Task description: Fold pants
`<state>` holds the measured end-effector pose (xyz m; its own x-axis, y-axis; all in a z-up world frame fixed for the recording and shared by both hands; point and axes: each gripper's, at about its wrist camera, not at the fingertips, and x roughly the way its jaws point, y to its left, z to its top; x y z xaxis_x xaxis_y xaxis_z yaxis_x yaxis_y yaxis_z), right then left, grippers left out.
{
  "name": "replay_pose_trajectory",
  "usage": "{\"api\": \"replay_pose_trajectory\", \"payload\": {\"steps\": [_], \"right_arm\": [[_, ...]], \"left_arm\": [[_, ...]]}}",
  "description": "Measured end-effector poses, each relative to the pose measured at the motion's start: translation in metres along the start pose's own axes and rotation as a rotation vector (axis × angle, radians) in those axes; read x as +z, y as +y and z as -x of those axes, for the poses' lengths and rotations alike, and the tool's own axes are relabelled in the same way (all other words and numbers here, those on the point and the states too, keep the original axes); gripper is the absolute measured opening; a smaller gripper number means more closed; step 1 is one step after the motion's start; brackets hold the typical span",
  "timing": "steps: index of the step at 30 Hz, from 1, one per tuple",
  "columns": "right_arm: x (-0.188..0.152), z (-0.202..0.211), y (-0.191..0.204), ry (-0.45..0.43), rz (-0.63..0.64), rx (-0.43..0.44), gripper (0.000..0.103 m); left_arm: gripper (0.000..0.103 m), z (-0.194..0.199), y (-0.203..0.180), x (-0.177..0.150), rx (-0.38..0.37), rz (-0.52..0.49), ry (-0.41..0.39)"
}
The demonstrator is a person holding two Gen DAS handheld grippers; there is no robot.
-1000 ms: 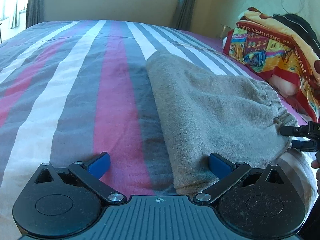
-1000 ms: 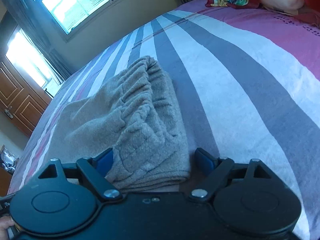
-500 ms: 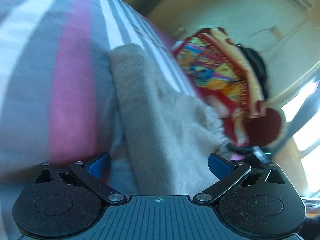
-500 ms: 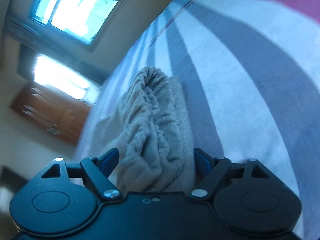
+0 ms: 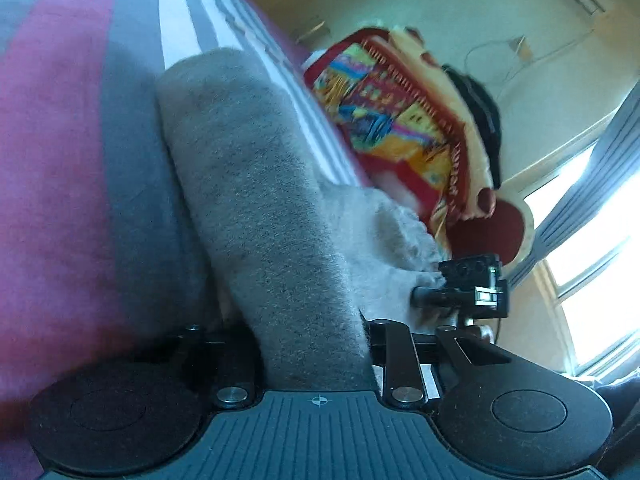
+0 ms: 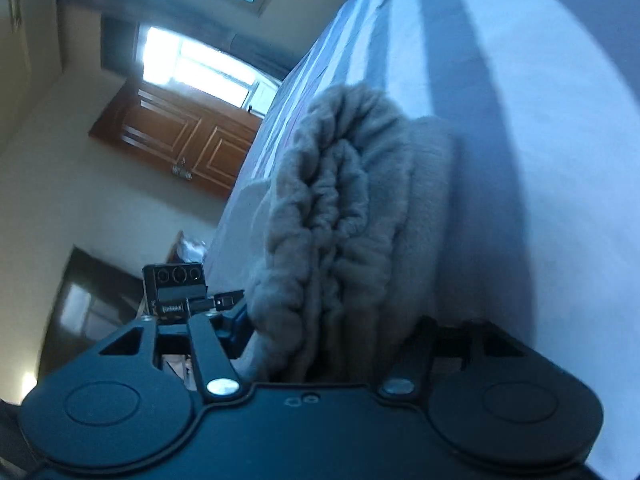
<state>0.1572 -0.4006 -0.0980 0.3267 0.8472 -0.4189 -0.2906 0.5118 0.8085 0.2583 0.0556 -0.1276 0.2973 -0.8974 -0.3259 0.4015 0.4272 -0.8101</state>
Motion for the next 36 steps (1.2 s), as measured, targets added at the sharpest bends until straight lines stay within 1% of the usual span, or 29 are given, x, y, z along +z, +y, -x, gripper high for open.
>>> {"api": "replay_pose_trajectory", "payload": {"steps": [3,6,10,13,15,18,21,22,24,25,26,28,30,32,33,34,35,36], "right_arm": [[0.009,-0.006,0.006,0.011,0.016,0.027,0.046],[0.027,-0.013,0.019,0.033,0.043,0.082,0.046],[0.068,-0.044,0.037,0.046,0.084,0.130,0.046],[0.099,-0.078,0.046,0.045,0.090,0.143,0.046],[0.106,-0.089,0.049,0.030,0.078,0.143,0.046],[0.115,-0.111,0.048,0.018,0.065,0.139,0.046],[0.122,-0.121,0.042,-0.001,0.047,0.138,0.046],[0.124,-0.124,0.037,-0.008,0.032,0.137,0.046],[0.129,-0.127,0.027,-0.006,0.005,0.131,0.047],[0.130,-0.130,0.021,0.000,-0.013,0.122,0.048],[0.129,-0.134,0.014,0.006,-0.025,0.102,0.048],[0.123,-0.136,0.005,0.005,-0.041,0.109,0.049],[0.122,-0.138,0.007,0.001,-0.041,0.120,0.051],[0.124,-0.138,0.006,0.009,-0.056,0.122,0.051],[0.125,-0.137,0.006,0.018,-0.064,0.116,0.052],[0.127,-0.138,0.007,0.024,-0.072,0.109,0.053],[0.137,-0.147,0.009,0.029,-0.087,0.101,0.053],[0.137,-0.145,0.009,0.033,-0.103,0.095,0.054]], "left_arm": [[0.024,0.018,-0.008,0.000,-0.068,-0.008,-0.054],[0.024,0.037,-0.007,0.020,-0.067,-0.028,-0.100],[0.024,0.063,0.009,0.059,-0.022,-0.037,-0.152],[0.024,0.074,0.026,0.092,0.035,-0.041,-0.152],[0.024,0.077,0.039,0.115,0.071,-0.044,-0.146],[0.024,0.073,0.058,0.146,0.106,-0.041,-0.142],[0.024,0.067,0.078,0.166,0.127,-0.029,-0.137],[0.025,0.064,0.085,0.169,0.130,-0.023,-0.131],[0.025,0.053,0.099,0.169,0.163,-0.012,-0.103],[0.028,0.048,0.109,0.167,0.162,0.006,-0.091],[0.028,0.047,0.118,0.162,0.139,0.026,-0.102],[0.028,0.047,0.132,0.155,0.088,0.073,-0.138],[0.029,0.045,0.133,0.152,0.079,0.096,-0.144],[0.031,0.047,0.130,0.149,0.089,0.119,-0.136],[0.033,0.047,0.127,0.148,0.094,0.134,-0.134],[0.038,0.049,0.125,0.146,0.094,0.144,-0.129],[0.042,0.051,0.121,0.143,0.089,0.142,-0.123],[0.048,0.057,0.119,0.138,0.084,0.141,-0.118]]}}
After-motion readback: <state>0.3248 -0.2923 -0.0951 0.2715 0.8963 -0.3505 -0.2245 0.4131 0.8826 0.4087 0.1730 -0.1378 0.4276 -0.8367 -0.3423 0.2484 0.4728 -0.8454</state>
